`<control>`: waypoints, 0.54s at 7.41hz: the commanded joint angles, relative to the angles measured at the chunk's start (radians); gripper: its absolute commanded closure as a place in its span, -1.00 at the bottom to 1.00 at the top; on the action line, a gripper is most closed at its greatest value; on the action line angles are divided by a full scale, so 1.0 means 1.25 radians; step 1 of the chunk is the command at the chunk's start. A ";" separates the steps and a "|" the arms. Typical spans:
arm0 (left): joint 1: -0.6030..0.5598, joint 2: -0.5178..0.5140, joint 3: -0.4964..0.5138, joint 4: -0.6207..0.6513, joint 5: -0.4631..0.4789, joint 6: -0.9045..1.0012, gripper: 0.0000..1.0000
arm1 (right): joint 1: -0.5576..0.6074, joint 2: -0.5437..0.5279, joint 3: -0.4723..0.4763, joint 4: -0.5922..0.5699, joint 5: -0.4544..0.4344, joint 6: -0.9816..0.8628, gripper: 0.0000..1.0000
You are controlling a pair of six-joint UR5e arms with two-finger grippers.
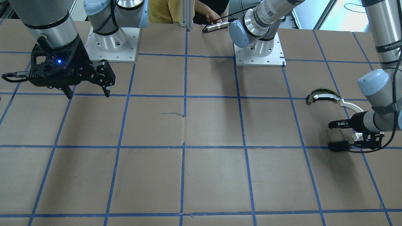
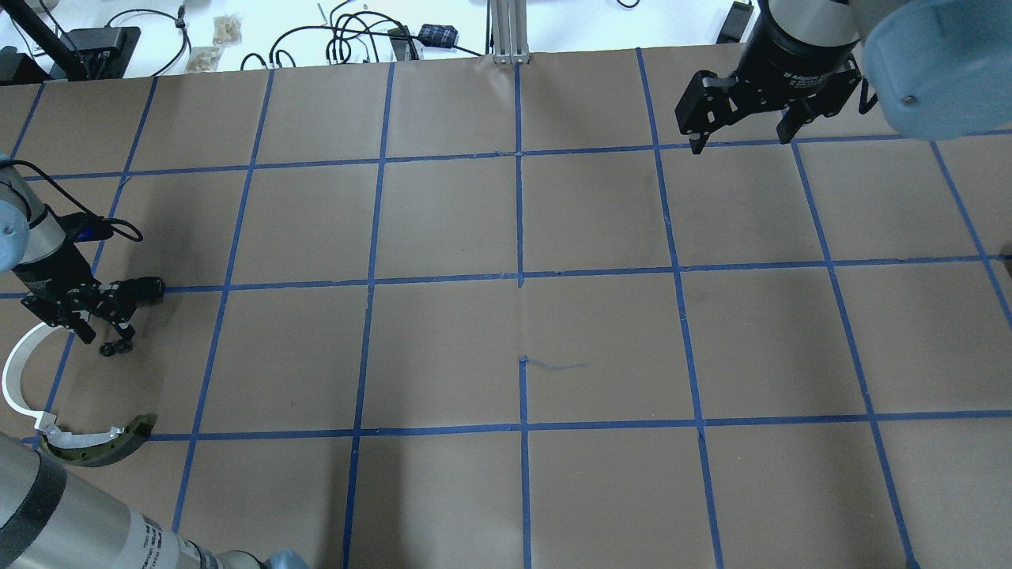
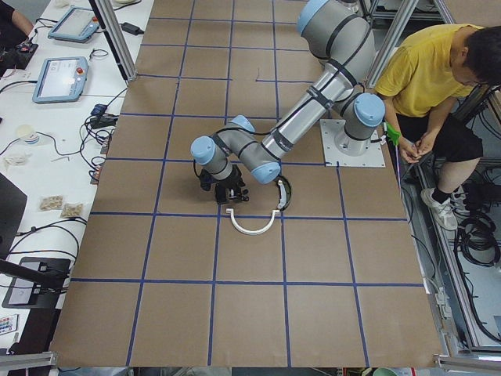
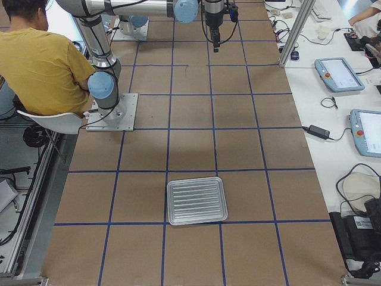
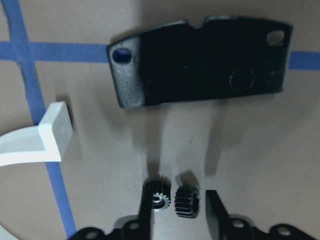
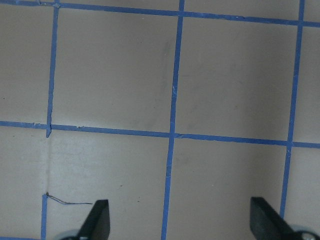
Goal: Place bearing gear from tray to pile
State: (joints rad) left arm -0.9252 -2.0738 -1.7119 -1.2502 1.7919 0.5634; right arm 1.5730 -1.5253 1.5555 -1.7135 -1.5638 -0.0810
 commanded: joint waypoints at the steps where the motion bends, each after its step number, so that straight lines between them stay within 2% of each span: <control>1: -0.001 0.005 0.004 -0.001 0.002 0.000 -1.00 | -0.001 0.000 0.000 0.000 -0.001 0.001 -1.00; 3: -0.025 0.035 0.031 -0.007 -0.001 0.002 -1.00 | -0.001 -0.001 0.000 0.000 0.001 0.001 -1.00; 4: -0.069 0.057 0.073 -0.022 -0.011 0.001 -1.00 | -0.001 0.000 0.000 -0.001 0.001 0.002 -1.00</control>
State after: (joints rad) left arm -0.9631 -2.0314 -1.6682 -1.2631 1.7884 0.5653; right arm 1.5723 -1.5258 1.5554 -1.7141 -1.5633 -0.0794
